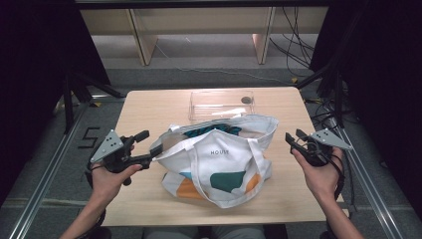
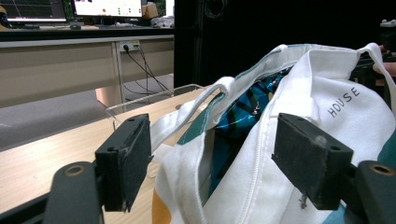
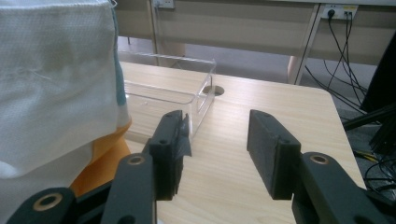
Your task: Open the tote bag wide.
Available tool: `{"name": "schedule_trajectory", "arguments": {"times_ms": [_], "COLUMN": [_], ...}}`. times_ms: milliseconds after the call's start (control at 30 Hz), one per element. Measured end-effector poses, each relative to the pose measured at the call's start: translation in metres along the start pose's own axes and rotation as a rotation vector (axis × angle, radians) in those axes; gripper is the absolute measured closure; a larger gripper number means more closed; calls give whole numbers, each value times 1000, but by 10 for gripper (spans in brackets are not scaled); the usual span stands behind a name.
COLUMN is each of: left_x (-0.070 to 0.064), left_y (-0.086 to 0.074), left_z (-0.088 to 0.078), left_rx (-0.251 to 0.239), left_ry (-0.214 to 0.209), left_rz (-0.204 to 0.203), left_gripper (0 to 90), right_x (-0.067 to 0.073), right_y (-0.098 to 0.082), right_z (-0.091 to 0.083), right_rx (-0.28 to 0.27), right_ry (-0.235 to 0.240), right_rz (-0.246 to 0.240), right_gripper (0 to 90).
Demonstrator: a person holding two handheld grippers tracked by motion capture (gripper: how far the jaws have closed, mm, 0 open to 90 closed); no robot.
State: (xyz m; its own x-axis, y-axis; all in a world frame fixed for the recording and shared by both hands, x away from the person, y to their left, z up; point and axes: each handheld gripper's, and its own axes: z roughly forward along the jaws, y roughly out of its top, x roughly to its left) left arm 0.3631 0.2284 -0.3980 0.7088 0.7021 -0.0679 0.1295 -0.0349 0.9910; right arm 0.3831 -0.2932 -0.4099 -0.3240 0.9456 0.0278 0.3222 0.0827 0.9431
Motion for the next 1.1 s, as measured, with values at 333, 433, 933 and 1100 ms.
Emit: {"name": "schedule_trajectory", "arguments": {"times_ms": [333, 433, 933, 1100], "left_x": [-11, -16, -57, -59], "left_y": [5, 8, 39, 42], "left_z": [11, 17, 67, 84], "left_rx": [-13, -7, 87, 140], "left_ry": [-72, -86, -208, -242], "left_rz": [-4, 10, 163, 210], "left_gripper": [358, 377, 498, 547], "right_x": [-4, -3, -1, 1], "right_y": [-3, -2, 3, 3], "right_z": [0, -2, -1, -1], "right_rx": [0, 11, 2, 16], "right_ry": [-4, 2, 20, 29], "right_rz": [-40, -25, -34, -7], "right_gripper": [634, 642, 629, 625]}}
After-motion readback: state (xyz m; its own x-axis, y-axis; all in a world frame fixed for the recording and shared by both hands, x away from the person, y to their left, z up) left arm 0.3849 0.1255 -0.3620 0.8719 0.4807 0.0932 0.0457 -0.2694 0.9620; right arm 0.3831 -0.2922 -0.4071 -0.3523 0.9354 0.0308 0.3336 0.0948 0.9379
